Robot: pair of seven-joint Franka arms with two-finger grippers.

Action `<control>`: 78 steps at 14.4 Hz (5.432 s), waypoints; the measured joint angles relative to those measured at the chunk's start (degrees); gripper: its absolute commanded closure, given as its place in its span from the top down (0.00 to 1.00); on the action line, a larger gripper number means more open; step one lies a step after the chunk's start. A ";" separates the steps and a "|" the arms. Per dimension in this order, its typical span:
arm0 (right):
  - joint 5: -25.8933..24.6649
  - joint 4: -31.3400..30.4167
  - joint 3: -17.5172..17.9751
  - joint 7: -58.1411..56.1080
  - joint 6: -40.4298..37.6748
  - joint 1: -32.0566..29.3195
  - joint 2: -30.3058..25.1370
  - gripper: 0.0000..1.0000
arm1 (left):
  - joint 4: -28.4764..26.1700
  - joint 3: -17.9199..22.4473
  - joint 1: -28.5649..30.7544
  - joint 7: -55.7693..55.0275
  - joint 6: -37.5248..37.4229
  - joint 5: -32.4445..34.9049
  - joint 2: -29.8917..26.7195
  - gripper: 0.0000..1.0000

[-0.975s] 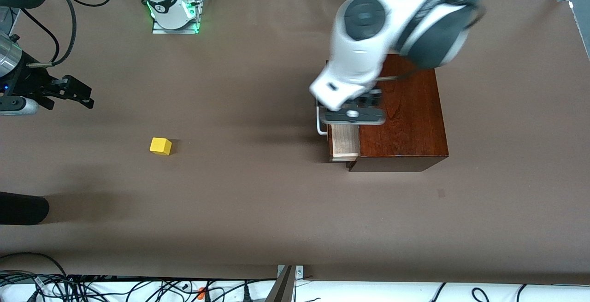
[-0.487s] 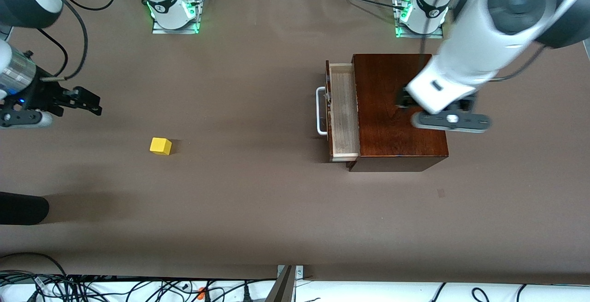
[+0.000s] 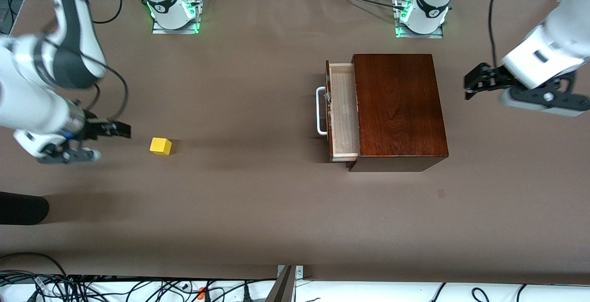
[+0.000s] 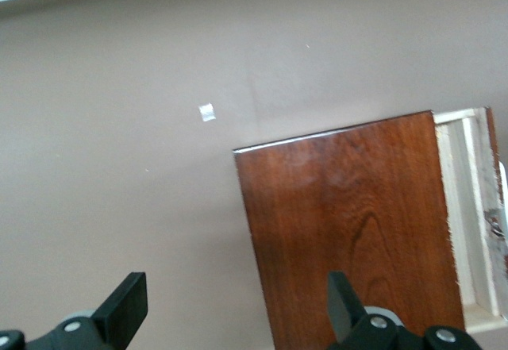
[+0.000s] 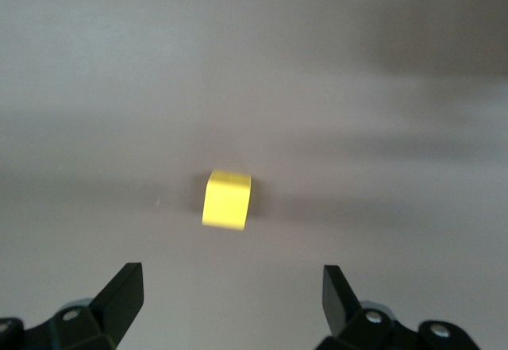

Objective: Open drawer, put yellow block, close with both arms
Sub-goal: 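Lower the right gripper onto the yellow cube and close it, then lift the yellow cube with the right gripper and carry it over the drawer, then lower the cube into the open drawer and open the right gripper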

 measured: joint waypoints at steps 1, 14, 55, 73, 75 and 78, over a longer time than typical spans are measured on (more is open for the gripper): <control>0.24 -1.66 0.03 0.32 4.41 0.00 1.97 1.00 | -3.35 0.59 -0.01 0.49 1.25 0.00 -2.01 1.00; 2.93 -18.06 1.79 2.51 28.47 0.29 7.67 0.84 | -7.30 1.19 0.88 4.95 1.54 0.00 -3.53 1.00; -14.06 29.35 22.76 -12.52 2.69 35.75 17.78 0.00 | -6.23 0.66 0.69 4.22 1.49 0.00 -3.42 1.00; -14.15 40.66 19.41 -19.81 2.50 41.43 28.70 0.00 | -6.19 0.62 0.68 4.22 1.46 0.00 -3.42 1.00; -14.15 40.60 19.33 -19.82 2.44 41.89 29.09 0.00 | -6.19 0.61 0.68 4.22 1.46 0.00 -3.42 1.00; -14.59 40.54 19.26 -19.82 2.43 42.38 30.12 0.00 | -6.19 0.61 0.68 4.22 1.46 0.00 -3.42 1.00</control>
